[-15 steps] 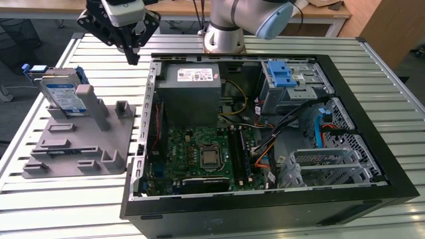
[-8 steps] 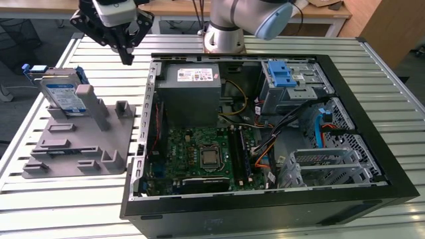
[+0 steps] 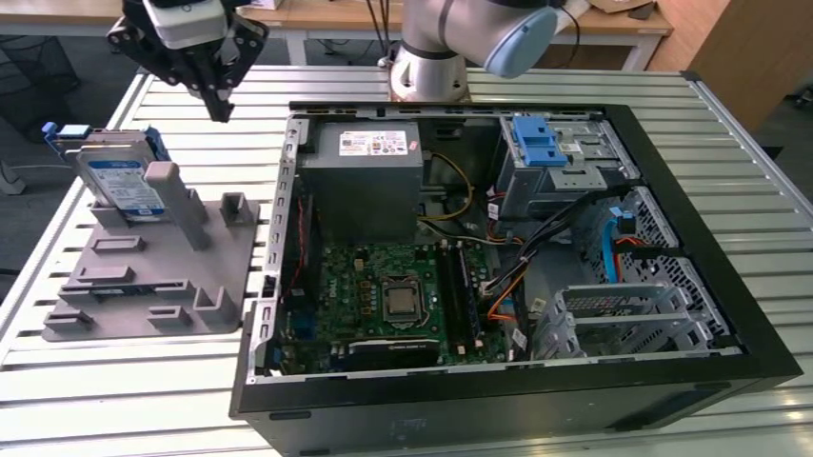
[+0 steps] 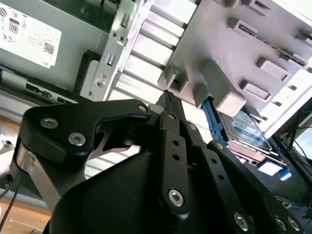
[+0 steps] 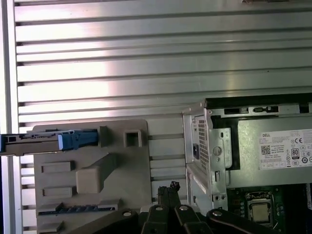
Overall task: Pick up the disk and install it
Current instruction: 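Reach for the disk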
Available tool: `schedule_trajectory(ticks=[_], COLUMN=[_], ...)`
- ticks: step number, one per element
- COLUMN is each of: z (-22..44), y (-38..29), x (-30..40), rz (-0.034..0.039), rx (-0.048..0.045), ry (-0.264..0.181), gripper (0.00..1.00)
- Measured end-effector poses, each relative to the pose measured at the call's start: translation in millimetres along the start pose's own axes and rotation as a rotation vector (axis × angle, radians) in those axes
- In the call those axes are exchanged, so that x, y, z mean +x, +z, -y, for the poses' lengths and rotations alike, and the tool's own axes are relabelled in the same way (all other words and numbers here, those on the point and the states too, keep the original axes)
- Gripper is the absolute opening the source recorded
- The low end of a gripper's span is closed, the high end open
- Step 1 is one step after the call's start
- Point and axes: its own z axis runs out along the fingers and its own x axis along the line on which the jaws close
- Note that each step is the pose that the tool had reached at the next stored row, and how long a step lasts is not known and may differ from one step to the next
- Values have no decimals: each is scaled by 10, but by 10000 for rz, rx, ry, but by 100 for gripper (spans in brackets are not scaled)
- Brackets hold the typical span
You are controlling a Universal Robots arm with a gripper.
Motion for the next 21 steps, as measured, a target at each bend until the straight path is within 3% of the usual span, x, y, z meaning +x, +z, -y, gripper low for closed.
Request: schedule_trajectory(ticks=[6,21], z=[-51,-80], y=[34,70], x=[175,760], rz=[-10,-13], rx=[1,0], ry=[11,9], gripper=[11,11])
